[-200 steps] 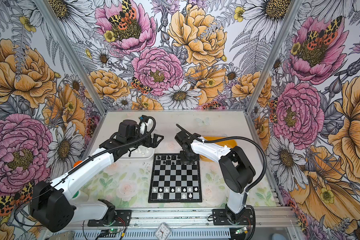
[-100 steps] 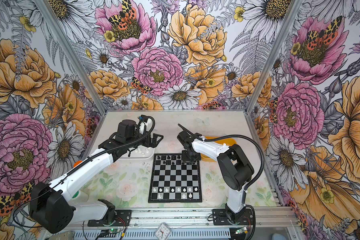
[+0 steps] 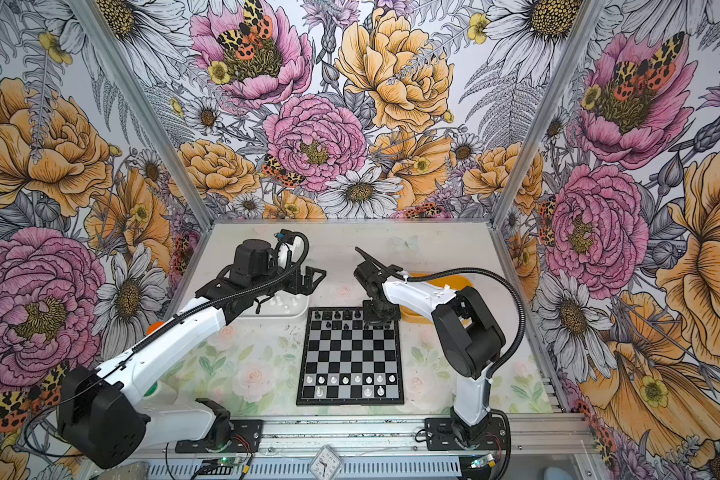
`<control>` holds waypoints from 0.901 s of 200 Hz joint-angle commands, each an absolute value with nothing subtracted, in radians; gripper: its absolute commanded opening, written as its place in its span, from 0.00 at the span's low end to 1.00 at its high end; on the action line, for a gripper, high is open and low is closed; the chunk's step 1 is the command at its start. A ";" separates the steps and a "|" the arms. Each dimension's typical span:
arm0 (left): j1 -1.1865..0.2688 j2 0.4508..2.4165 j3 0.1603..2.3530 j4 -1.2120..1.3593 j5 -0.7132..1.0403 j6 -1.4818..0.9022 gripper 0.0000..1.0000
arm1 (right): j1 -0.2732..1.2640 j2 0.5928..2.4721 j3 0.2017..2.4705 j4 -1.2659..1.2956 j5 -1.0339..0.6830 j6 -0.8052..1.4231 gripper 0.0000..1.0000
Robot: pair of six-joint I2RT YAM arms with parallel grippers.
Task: Set up the chess pieces on the board
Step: 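Lower the pawn beside the previously placed pawn and open the right gripper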
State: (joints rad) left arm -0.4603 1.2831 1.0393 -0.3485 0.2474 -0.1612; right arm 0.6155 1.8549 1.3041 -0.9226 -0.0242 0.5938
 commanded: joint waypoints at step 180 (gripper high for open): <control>-0.451 1.269 1.035 -0.324 0.222 -0.182 0.99 | 0.588 1.765 1.372 -0.941 -0.064 0.565 0.30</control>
